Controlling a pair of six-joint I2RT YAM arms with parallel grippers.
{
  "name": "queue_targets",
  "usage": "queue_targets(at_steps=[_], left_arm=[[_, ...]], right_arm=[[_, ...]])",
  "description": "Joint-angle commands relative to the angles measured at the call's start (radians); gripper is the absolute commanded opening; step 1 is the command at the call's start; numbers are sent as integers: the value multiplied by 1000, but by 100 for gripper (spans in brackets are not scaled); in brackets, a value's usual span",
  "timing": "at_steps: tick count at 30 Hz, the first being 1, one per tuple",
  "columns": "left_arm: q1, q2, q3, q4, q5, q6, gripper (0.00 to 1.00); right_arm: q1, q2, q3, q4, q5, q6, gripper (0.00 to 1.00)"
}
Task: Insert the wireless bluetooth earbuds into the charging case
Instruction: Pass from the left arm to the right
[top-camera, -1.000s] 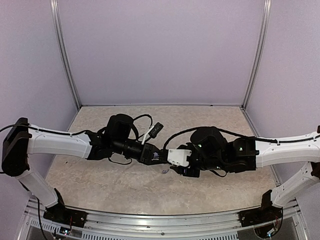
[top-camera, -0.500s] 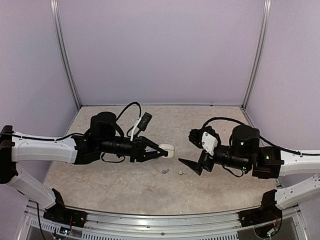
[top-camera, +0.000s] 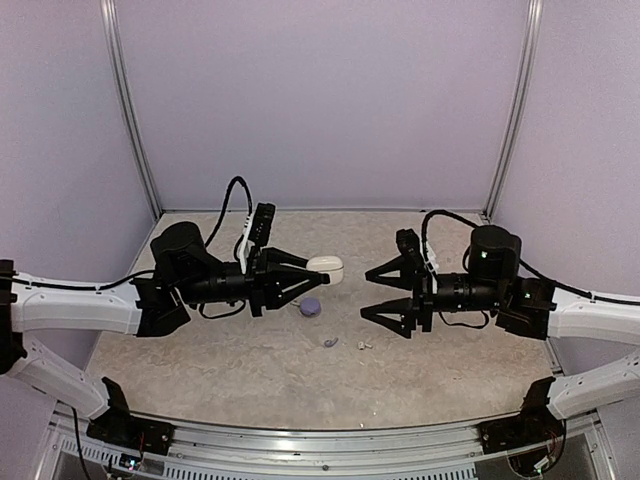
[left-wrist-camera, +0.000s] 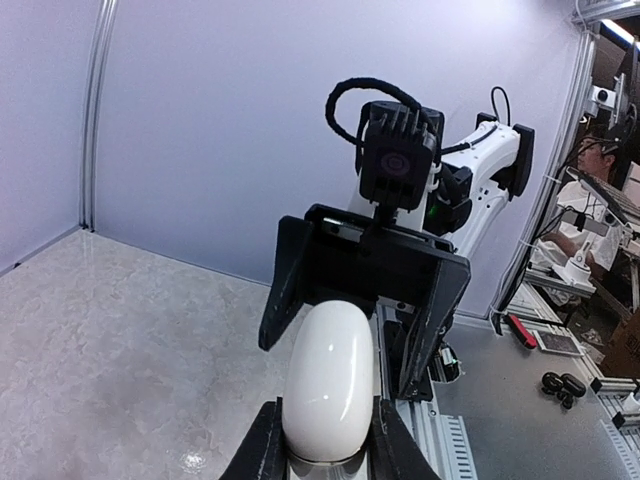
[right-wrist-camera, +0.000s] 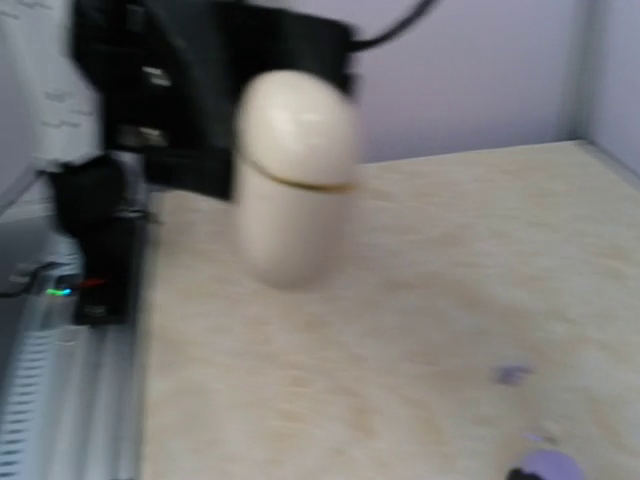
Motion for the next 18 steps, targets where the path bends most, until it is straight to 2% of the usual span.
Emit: queue_targets(at_steps=[1,6,15,18], left_arm=[[-32,31,5,97,-17,51,6],[-73,56,25,108,-42,105,6],[-90,95,39,170,-59,84,5],[-91,108,46,187,-64,74,4]], right_arm=[[-5,40,26,113,-194,110,75],[-6,83,34,196,-233,171,63],[-5,122,43,259,-250,198,52],[-5,126,41,274,-248,200,44]])
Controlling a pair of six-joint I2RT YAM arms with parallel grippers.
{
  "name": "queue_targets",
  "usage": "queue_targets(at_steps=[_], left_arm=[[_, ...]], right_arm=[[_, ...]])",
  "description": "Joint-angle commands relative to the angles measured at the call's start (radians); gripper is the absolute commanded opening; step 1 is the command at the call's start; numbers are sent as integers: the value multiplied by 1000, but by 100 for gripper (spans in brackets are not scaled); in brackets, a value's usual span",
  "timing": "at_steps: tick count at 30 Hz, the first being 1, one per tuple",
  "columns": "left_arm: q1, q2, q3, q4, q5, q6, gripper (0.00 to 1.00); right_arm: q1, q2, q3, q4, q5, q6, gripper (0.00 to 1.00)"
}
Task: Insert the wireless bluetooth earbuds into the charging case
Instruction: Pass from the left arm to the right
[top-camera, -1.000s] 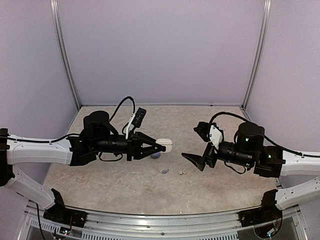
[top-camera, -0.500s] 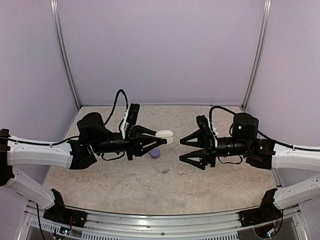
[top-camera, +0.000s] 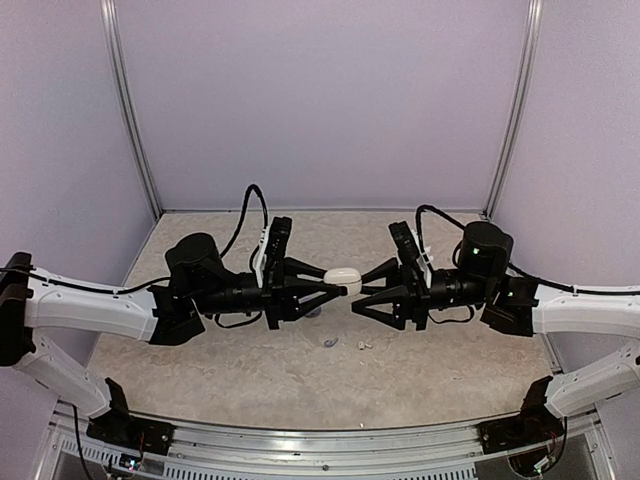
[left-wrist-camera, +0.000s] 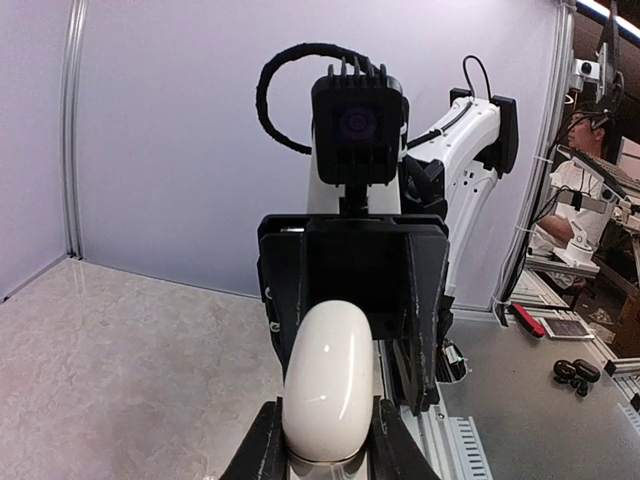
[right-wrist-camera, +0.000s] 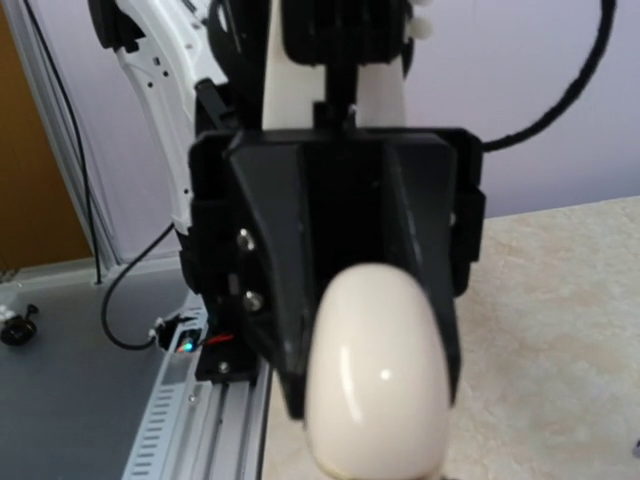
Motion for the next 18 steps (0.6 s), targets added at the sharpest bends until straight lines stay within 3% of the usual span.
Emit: queue_targets(at_steps=[1,18], left_arm=[[-9,23,39,82,-22,-8,4],[-13,63,76,115,-17,-9,2]], right_arm=[[-5,12,25,63,-20,21,43],[-5,20,24,148,-38,44,33]])
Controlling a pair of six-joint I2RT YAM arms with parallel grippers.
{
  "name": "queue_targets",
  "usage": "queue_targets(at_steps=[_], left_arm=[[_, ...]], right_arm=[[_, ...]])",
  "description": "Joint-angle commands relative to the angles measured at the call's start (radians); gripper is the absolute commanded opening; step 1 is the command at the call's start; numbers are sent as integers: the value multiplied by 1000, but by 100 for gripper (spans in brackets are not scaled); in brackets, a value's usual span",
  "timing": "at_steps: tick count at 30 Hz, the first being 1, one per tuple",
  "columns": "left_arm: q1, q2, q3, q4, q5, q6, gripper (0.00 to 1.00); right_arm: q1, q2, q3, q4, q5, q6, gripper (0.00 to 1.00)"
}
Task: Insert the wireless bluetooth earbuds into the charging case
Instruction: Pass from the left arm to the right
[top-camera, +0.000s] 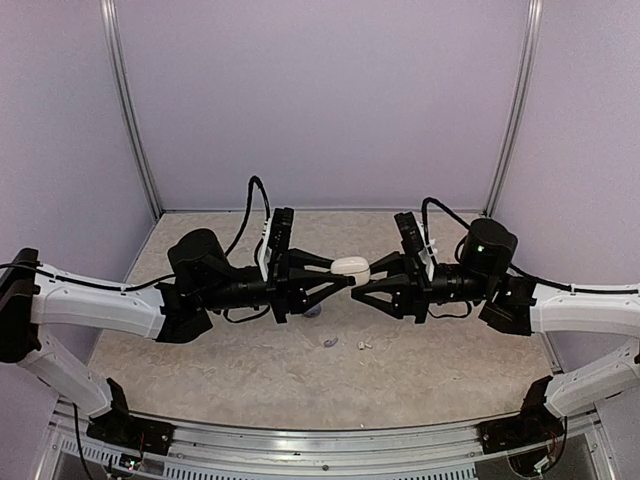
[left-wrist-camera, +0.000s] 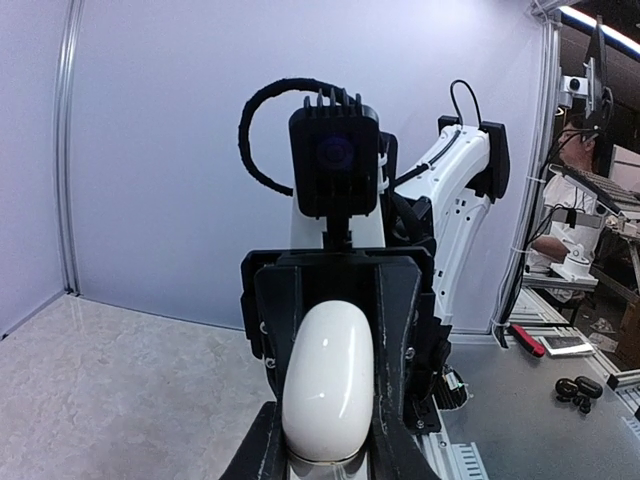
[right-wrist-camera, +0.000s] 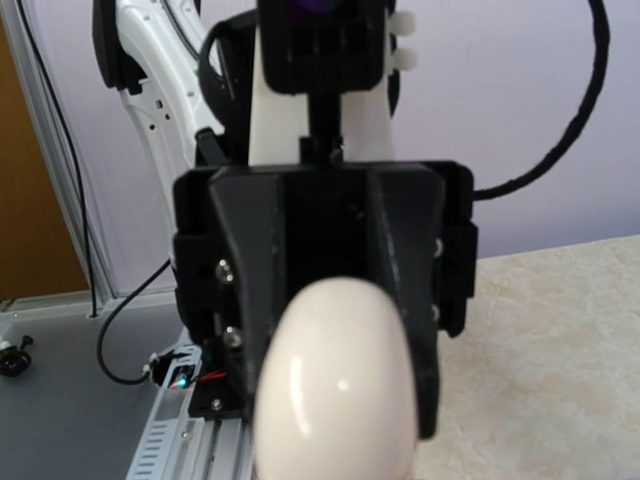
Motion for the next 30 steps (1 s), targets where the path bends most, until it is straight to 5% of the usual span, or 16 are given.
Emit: queue_targets(at_steps=[1,30], left_arm=[[-4,17,32,35,-14,-4,2],[-8,29,37,45,-16,-1,1]], right_arm=[[-3,7,24,51,-36,11,32],[-11,15,18,136,-34,67,28]])
